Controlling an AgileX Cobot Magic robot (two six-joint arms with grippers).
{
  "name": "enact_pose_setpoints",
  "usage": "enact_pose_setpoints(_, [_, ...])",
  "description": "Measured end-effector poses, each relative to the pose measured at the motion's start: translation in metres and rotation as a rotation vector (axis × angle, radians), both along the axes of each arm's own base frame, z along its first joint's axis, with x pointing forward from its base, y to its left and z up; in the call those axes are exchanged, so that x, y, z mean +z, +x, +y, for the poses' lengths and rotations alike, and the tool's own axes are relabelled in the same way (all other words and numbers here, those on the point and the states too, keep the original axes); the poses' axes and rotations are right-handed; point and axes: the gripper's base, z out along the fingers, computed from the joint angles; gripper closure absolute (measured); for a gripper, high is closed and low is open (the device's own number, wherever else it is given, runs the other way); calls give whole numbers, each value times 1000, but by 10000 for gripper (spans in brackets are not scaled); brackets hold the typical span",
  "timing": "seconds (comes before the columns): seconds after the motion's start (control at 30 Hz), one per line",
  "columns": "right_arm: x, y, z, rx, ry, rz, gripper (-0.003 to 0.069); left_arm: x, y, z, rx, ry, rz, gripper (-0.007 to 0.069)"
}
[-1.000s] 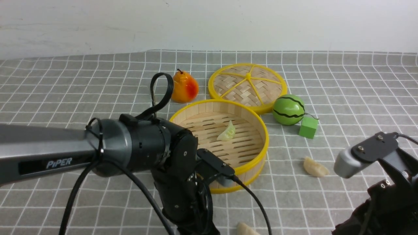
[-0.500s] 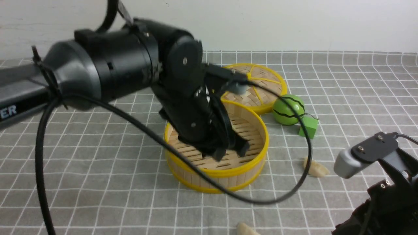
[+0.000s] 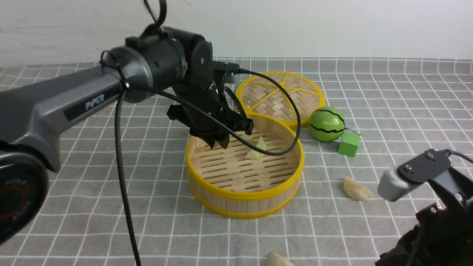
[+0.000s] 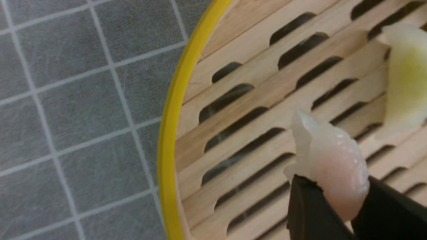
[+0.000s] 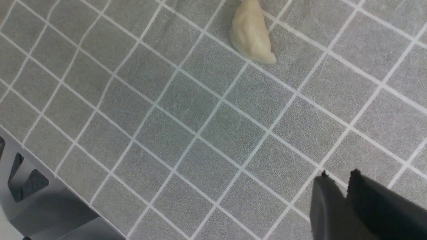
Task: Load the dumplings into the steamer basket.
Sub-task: Use the left arm to put the dumpling into the steamer, then use the right arm to grab a dumpling
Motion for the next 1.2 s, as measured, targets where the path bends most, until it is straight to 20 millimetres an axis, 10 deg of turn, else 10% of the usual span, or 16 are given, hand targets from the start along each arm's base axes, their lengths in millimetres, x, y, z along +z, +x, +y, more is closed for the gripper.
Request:
enact_pose_setpoints(0.2, [0, 0, 0, 0, 0, 0, 559, -30, 10, -5, 3, 2, 13, 436])
enact_pose_setpoints(0.47, [0, 0, 0, 26, -7, -13, 553, -11, 14, -7, 2, -3, 4, 211])
enact_pose_setpoints(0.7, [26, 7, 5, 103, -15, -28, 631, 74, -1, 1, -4, 4, 2, 210])
enact_pose_setpoints(0.9, [46, 19, 31, 229, -62, -61, 675, 198, -55, 29, -36, -93, -243, 435])
enact_pose_setpoints(1.2, [16, 11, 79, 412, -218, -16, 660, 262, -138, 75, -41, -120, -377, 638])
